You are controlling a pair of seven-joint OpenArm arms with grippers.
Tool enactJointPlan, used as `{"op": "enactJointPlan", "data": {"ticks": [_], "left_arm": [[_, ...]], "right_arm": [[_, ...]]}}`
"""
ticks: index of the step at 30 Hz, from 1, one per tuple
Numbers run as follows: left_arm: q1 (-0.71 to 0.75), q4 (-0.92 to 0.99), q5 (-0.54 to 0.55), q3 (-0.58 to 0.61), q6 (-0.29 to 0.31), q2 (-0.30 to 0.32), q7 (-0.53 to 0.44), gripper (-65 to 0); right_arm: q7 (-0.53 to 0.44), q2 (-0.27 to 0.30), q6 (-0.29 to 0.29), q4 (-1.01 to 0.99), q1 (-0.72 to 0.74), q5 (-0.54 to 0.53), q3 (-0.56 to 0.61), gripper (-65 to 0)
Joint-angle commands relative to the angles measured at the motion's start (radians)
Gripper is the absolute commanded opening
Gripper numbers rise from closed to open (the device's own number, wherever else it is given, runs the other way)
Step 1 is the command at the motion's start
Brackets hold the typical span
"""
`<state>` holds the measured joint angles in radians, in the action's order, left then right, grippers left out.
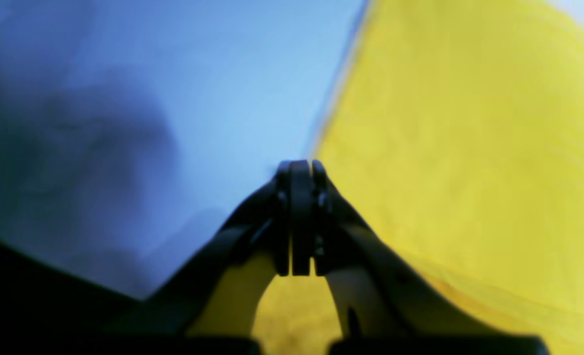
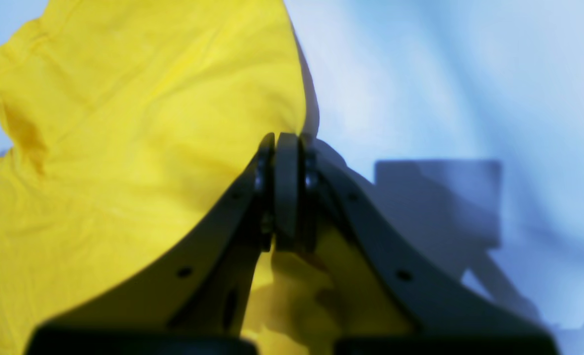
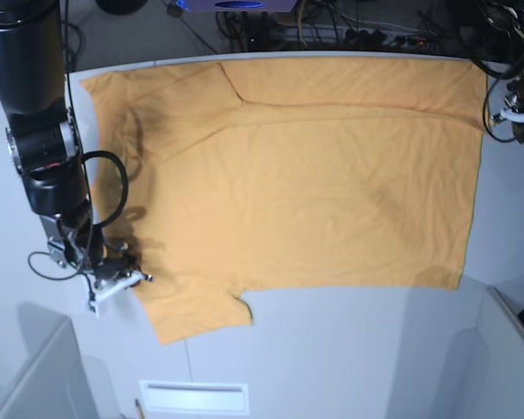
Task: Fold the T-shirt properly
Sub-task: 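Move the right gripper to the hem corner and grasp it, then move the left gripper to the other hem corner and grasp it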
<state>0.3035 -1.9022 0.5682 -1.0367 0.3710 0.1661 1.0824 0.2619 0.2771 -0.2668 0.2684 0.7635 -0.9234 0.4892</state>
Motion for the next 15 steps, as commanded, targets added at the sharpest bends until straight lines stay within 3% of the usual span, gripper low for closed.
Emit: {"op": "enactJointPlan", "data": {"ticks": [1,2,8,10,13,15], "left_arm": [[-0.031,-0.016,-0.017,0.003,0.007,0.019,0.008,-65.0],[-0.08,-0.016,-0.073,0.006,0.007,0.02,0.029,-65.0],[-0.336,0.083,-0.399,0.151,0.012,0.031,0.054,-26.3],[-0.436,0.191,-0.478,0.217,0.012,0.045,0.052,-17.6],[-0.573,0.396,-0.512,0.258,0.013,0.079,0.029,-14.0],[-0.643,0.536,-0.52,0.264,0.012,0.1,-0.051,-14.0]], "right_arm": [[-0.016,0.009,-0.001,0.01,0.037,-0.006,-0.001,-65.0],[-0.016,0.009,-0.001,0.01,0.037,-0.006,-0.001,-65.0],[-0.014,0.009,-0.001,0.012,0.037,-0.006,-0.002,-65.0],[-0.014,0.009,-0.001,0.012,0.037,-0.006,-0.002,-65.0],[-0.014,0.009,-0.001,0.012,0.037,-0.006,-0.001,-65.0],[-0.014,0.009,-0.001,0.012,0.037,-0.006,-0.001,-65.0]]}}
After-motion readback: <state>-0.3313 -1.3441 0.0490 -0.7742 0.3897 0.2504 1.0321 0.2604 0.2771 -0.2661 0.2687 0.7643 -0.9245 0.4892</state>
